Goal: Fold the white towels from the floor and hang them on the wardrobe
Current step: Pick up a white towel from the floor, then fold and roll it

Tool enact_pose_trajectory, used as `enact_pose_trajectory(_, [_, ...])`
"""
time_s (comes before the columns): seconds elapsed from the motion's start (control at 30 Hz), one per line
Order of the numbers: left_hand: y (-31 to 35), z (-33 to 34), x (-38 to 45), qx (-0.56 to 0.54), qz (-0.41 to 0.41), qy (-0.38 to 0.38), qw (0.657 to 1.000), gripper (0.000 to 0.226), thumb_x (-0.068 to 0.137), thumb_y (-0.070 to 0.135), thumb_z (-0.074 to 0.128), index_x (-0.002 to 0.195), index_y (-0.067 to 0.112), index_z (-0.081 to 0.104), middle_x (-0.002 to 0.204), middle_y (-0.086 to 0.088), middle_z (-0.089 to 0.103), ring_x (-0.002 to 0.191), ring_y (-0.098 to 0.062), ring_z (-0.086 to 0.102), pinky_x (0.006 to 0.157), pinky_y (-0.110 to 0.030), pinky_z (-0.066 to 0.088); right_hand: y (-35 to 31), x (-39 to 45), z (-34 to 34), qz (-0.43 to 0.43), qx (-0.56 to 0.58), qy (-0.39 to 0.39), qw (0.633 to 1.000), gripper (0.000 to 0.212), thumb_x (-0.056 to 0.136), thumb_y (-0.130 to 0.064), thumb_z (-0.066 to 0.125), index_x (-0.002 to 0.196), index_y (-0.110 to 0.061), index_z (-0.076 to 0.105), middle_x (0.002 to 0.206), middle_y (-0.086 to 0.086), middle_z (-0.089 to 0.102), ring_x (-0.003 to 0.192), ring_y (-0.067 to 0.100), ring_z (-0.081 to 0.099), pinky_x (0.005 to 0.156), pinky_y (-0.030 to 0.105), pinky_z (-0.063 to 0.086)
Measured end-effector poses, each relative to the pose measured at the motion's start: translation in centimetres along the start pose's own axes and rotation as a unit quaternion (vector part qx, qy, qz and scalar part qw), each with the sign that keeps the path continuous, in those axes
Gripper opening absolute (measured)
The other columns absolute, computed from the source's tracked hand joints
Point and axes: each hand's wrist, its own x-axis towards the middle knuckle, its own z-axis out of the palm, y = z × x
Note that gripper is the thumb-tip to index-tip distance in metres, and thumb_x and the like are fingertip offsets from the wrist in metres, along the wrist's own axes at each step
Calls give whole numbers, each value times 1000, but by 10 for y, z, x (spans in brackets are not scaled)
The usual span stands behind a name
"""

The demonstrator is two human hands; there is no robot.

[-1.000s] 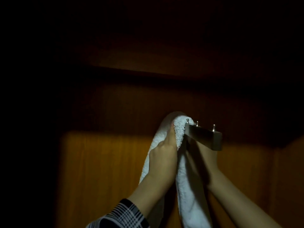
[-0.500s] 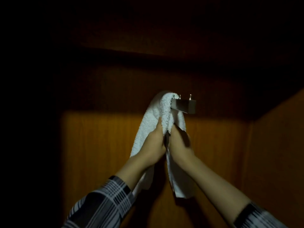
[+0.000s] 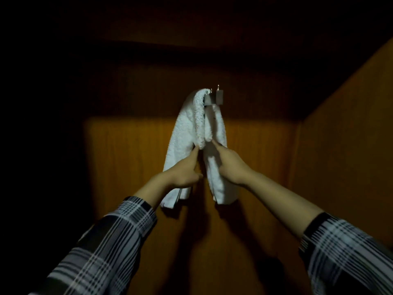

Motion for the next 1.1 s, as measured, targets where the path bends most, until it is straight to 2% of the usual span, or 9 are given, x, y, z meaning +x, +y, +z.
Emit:
enact_pose_trajectory(0.13, [-6, 19, -49, 53, -61, -62, 995, 55, 99, 14, 47, 149, 15, 26, 144, -10, 45, 115, -25, 57, 90, -32, 49, -2, -69, -5, -6, 39, 8, 999, 48, 94, 1, 43, 137, -19, 48, 122, 11, 63, 40, 5, 45, 45, 21, 37])
enact_pose_trajectory(0.27, [2, 49, -120, 74, -77, -102, 989, 40, 98, 17, 50, 138, 21, 46, 124, -1, 62, 98, -9, 64, 90, -26, 50, -5, -145, -4, -25, 56, -27, 998, 30, 94, -6, 49, 107, -25, 69, 97, -6, 72, 54, -1, 59, 56, 10, 44])
enact_pose_trajectory(0.4, [12, 100, -201, 94, -96, -162, 978, 37, 98, 17, 50, 135, 23, 50, 112, 4, 65, 98, -7, 63, 90, -24, 48, -10, -223, 13, -18, 71, -108, 992, 24, 94, -8, 52, 103, -21, 71, 87, -8, 71, 46, -5, 53, 51, 7, 28])
enact_pose_trajectory(0.63, [1, 214, -330, 46, -145, -240, 959, 36, 97, 14, 49, 132, 22, 53, 118, 2, 63, 107, -12, 60, 94, -31, 48, 2, -346, 90, 13, 136, -231, 963, 23, 97, -12, 51, 104, -26, 68, 89, -12, 68, 38, 4, 46, 38, 16, 33])
enact_pose_trajectory(0.77, [-30, 283, -395, 3, -193, -271, 943, 32, 96, 11, 48, 125, 16, 59, 110, -3, 67, 100, -18, 62, 89, -34, 49, 11, -416, 160, 53, 136, -273, 951, 24, 91, -5, 55, 96, -20, 73, 81, -8, 70, 71, 18, 67, 67, 31, 51])
enact_pose_trajectory(0.87, [-56, 335, -441, -50, -245, -281, 926, 29, 95, 9, 47, 119, 15, 63, 109, -2, 66, 99, -19, 61, 88, -34, 49, 22, -470, 218, 94, 167, -320, 928, 21, 89, -6, 55, 94, -12, 75, 88, 7, 73, 73, 5, 62, 66, 15, 46])
enact_pose_trajectory(0.93, [-73, 367, -467, -66, -279, -287, 914, 35, 97, 11, 47, 129, 19, 57, 121, 3, 61, 110, -15, 57, 87, -17, 42, 29, -506, 256, 103, 155, -377, 907, 21, 94, -12, 53, 101, -11, 73, 101, 6, 70, 81, 1, 57, 66, 5, 36])
enact_pose_trajectory(1.03, [-103, 416, -508, -102, -348, -300, 882, 38, 98, 12, 46, 135, 20, 51, 124, 0, 61, 104, -10, 56, 83, -12, 38, 39, -565, 306, 154, 150, -434, 875, 21, 96, -9, 52, 108, -11, 69, 108, 2, 65, 85, 1, 52, 73, 1, 37])
enact_pose_trajectory(1.1, [-126, 445, -534, -127, -388, -297, 863, 38, 96, 9, 46, 133, 18, 53, 120, -4, 63, 99, -11, 58, 83, -17, 42, 44, -604, 337, 176, 144, -452, 863, 21, 96, -9, 53, 109, -11, 68, 108, 1, 65, 90, 4, 56, 86, 13, 45])
